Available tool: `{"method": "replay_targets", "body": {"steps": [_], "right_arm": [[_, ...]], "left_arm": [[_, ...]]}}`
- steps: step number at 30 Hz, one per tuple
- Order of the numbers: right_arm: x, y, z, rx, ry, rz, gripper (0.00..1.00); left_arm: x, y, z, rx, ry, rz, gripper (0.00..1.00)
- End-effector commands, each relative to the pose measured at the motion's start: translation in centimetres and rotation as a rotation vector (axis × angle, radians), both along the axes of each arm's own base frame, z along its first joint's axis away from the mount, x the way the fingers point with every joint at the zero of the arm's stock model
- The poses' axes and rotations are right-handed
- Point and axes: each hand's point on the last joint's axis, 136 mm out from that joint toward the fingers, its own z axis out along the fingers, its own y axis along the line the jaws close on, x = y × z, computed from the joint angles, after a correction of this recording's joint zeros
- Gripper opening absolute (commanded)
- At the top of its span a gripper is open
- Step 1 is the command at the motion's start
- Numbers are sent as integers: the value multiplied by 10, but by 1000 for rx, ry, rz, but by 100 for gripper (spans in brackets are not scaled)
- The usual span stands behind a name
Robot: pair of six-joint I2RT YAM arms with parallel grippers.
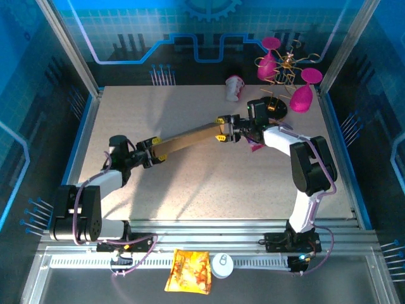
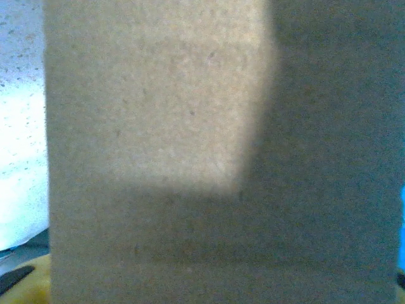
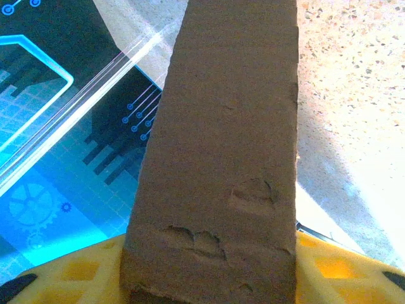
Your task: Fold the paper box
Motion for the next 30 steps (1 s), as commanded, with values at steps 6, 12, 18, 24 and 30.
{"method": "replay_targets", "body": {"steps": [6, 12, 18, 24, 30], "right_arm": [[-24, -30, 2, -92, 92, -57, 42], [-30, -57, 9, -162, 131, -108, 40], [-46, -85, 21, -246, 193, -133, 37], [-68, -106, 25, -280, 282, -217, 33], [-78, -117, 23, -308, 325, -192, 32]], "left_arm": [[-4, 4, 8, -71, 142, -71, 86], [-40, 12, 1, 118, 182, -200, 96], [-46, 49, 47, 580, 11, -266, 84], [-32, 18, 119, 1066, -397, -521, 70], [-60, -65, 142, 1432, -1097, -899, 61]]}}
